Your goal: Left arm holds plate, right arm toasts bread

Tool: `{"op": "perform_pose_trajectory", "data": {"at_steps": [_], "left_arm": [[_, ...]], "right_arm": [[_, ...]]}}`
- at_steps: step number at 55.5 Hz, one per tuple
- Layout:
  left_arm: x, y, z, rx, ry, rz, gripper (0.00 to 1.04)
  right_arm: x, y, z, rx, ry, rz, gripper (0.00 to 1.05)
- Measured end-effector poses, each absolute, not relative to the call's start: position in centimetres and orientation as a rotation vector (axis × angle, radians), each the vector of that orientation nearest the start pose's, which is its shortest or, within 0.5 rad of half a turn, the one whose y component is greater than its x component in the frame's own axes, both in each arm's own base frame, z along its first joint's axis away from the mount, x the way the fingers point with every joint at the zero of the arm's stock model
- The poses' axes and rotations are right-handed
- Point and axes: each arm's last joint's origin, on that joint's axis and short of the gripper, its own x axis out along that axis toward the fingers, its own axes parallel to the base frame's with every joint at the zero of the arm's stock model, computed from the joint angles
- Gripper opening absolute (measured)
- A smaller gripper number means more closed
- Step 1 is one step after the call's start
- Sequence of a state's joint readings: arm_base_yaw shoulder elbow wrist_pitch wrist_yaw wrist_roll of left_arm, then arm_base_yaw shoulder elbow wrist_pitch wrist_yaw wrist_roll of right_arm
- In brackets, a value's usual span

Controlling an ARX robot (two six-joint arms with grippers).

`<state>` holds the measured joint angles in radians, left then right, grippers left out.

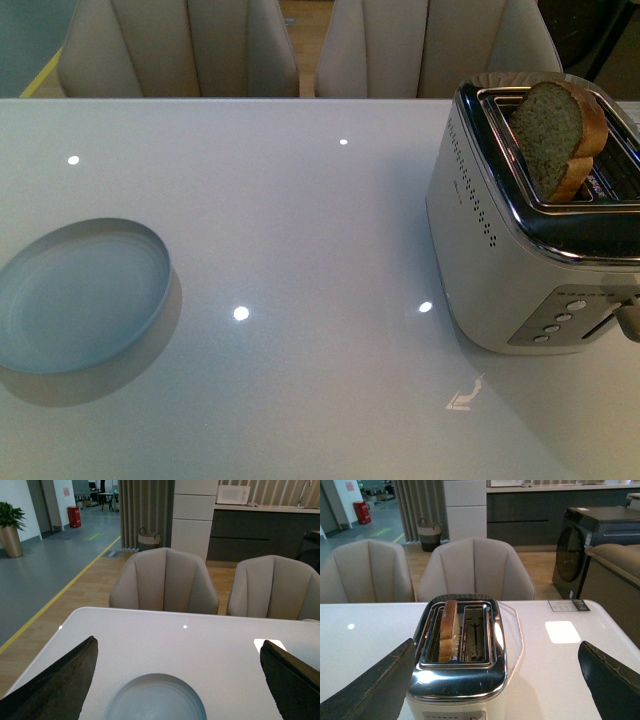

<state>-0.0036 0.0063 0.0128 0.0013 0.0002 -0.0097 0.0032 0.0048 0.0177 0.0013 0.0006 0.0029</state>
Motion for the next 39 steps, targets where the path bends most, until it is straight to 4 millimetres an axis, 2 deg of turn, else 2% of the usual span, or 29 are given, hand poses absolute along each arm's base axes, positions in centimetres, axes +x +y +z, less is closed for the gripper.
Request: {"op": "perform_pose_trajectory", "data": {"at_steps": [39], "left_arm": [[9.73,-0.03,16.75,-0.010,-0.008,-0.003,0.97]], "right_arm": [[9.69,0.03,16.93,0.003,-0.014,0.003,0.96]]}}
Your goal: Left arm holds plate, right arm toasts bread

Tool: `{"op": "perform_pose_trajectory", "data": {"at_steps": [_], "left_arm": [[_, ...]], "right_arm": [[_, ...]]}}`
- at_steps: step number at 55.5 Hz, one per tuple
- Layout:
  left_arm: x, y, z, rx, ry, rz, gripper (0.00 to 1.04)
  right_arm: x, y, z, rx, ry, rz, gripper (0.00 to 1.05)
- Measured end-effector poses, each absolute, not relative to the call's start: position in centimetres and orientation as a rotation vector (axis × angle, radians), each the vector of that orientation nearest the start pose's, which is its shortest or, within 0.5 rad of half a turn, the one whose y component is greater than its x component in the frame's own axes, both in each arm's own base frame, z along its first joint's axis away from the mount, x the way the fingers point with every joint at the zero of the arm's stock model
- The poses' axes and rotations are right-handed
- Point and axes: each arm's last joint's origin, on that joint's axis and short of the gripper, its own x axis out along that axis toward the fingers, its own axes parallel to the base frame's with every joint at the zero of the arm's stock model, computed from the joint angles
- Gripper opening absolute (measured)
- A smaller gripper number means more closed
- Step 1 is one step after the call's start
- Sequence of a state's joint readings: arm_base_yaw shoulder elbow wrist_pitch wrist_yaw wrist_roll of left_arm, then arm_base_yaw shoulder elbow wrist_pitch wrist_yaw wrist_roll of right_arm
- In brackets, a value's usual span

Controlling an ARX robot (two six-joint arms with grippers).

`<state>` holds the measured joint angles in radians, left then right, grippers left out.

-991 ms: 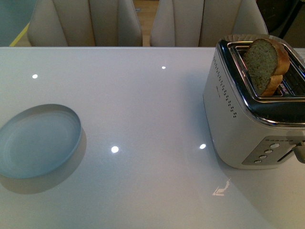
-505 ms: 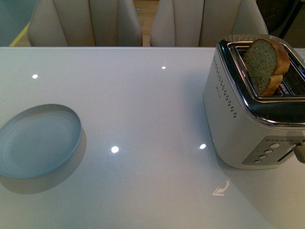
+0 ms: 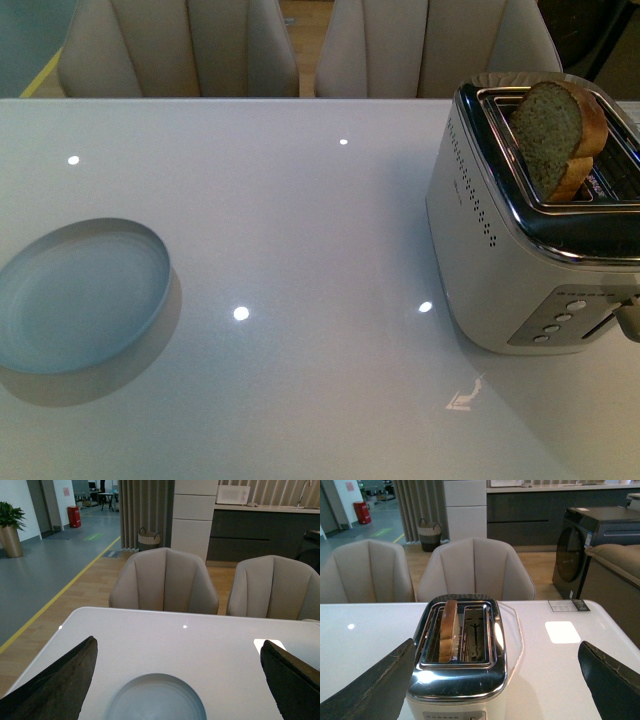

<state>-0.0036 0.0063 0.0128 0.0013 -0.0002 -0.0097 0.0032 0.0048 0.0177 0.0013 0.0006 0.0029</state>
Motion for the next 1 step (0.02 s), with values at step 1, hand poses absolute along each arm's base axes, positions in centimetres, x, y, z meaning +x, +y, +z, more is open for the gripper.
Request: {"op": "perform_pose_trajectory", "data": {"at_steps": [1], "left_arm": [[9.73,-0.04,16.75,-0.010,-0.008,-0.004,0.97]], "right_arm": [[9.69,0.03,16.93,0.003,-0.014,0.003,0.96]]}}
